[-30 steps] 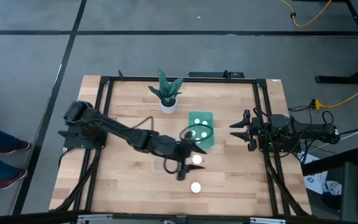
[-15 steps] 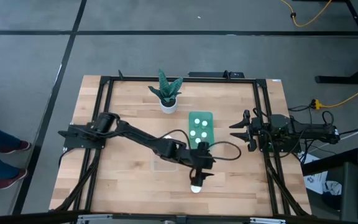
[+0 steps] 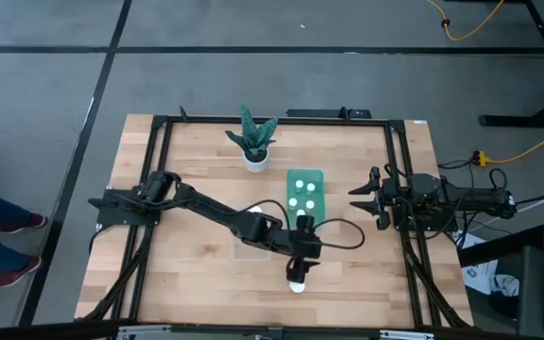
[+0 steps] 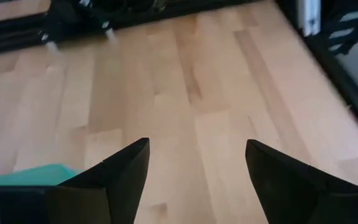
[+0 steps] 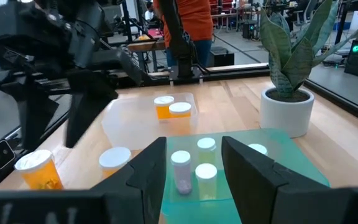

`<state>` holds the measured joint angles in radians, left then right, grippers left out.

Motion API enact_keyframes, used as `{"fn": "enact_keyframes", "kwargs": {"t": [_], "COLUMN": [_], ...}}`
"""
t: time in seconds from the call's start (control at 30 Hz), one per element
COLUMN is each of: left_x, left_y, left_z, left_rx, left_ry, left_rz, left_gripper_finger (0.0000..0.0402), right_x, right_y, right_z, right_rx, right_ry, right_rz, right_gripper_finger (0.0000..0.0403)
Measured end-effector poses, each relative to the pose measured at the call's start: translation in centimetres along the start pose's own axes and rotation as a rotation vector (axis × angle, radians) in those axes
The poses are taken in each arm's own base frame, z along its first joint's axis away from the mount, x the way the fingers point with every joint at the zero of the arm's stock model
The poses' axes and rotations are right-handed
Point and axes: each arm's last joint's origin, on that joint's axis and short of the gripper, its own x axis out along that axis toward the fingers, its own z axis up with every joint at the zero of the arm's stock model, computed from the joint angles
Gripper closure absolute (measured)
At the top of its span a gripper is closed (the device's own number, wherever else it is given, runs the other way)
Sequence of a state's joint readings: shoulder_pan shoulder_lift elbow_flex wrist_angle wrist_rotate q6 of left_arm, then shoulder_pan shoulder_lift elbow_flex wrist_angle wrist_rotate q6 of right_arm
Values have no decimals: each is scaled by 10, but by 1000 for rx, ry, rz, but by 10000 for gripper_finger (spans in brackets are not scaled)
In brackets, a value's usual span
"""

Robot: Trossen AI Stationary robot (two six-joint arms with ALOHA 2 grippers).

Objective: Pick and place medicine bottles into bin by pill shape (circle, oval)
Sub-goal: Put the large orange pill bottle into the transparent bin

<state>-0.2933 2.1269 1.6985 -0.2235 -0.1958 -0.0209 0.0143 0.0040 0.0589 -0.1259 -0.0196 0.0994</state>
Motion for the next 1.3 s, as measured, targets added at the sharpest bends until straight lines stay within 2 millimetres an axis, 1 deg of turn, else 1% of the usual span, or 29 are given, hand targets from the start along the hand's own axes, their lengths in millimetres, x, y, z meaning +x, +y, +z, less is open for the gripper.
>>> {"fn": "enact_keyframes", "kwargs": {"t": [0.13, 0.27, 0.37, 0.6, 0.77, 0.83, 0.97, 1.1, 1.2, 1.3], "left_x": [1, 1, 0, -12, -26, -31, -34, -28, -24, -24], "left_y": [5, 4, 6, 10, 13, 14, 14, 14, 13, 14], "left_z": [-3, -4, -5, -16, -15, -19, -28, -37, -35, -38], "left_rx": [12, 30, 15, -28, -81, -86, -96, -143, -155, -154], "left_ry": [33, 45, 58, 217, 267, 327, 419, 473, 420, 442], "left_rz": [13, -3, 20, 89, 101, 108, 118, 93, 85, 80], "left_gripper_finger": [122, 93, 82, 86, 85, 86, 89, 90, 90, 90], "right_x": [0, 0, 0, 0, 0, 0, 0, 0, 0, 0], "right_y": [0, 0, 0, 0, 0, 0, 0, 0, 0, 0], "right_z": [0, 0, 0, 0, 0, 0, 0, 0, 0, 0], "right_rx": [0, 0, 0, 0, 0, 0, 0, 0, 0, 0], "right_ry": [0, 0, 0, 1, 1, 1, -1, 1, 1, 1], "right_rz": [0, 0, 0, -1, -1, -2, -3, -3, -1, 0], "right_gripper_finger": [247, 247, 247, 247, 247, 247, 247, 247, 247, 247]}}
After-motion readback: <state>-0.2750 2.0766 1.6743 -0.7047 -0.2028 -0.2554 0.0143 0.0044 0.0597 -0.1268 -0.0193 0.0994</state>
